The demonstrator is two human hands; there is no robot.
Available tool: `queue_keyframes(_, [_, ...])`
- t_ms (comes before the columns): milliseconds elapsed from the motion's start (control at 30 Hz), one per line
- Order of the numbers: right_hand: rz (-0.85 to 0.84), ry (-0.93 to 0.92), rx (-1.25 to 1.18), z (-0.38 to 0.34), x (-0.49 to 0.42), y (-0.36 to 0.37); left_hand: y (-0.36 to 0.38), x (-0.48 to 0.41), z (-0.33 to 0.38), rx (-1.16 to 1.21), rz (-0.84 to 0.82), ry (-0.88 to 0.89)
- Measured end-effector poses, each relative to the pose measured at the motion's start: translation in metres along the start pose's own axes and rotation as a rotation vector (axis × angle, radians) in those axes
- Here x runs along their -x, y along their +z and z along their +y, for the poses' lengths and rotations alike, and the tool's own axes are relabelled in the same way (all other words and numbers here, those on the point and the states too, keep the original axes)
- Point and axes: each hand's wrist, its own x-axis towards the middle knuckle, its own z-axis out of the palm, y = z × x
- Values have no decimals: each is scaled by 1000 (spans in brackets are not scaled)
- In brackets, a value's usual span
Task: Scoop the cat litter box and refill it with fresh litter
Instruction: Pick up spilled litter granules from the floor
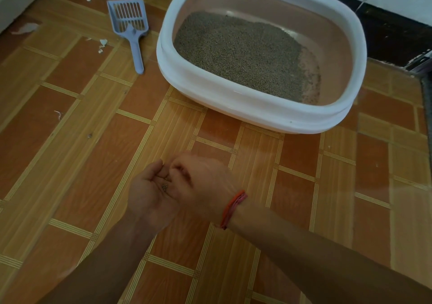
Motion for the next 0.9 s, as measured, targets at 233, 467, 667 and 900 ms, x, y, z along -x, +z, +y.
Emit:
queue_keyframes(233, [186,322,37,80,5,-28,0,0,1,11,96,76])
queue_keyframes(467, [118,347,82,103,6,-21,3,-4,-2,-13,107,85])
queue_keyframes(667, [86,323,103,104,1,-19,1,-5,-2,0,126,82])
queue_keyframes(900, [0,293,253,97,-2,-20,1,-5,-3,-8,128,80])
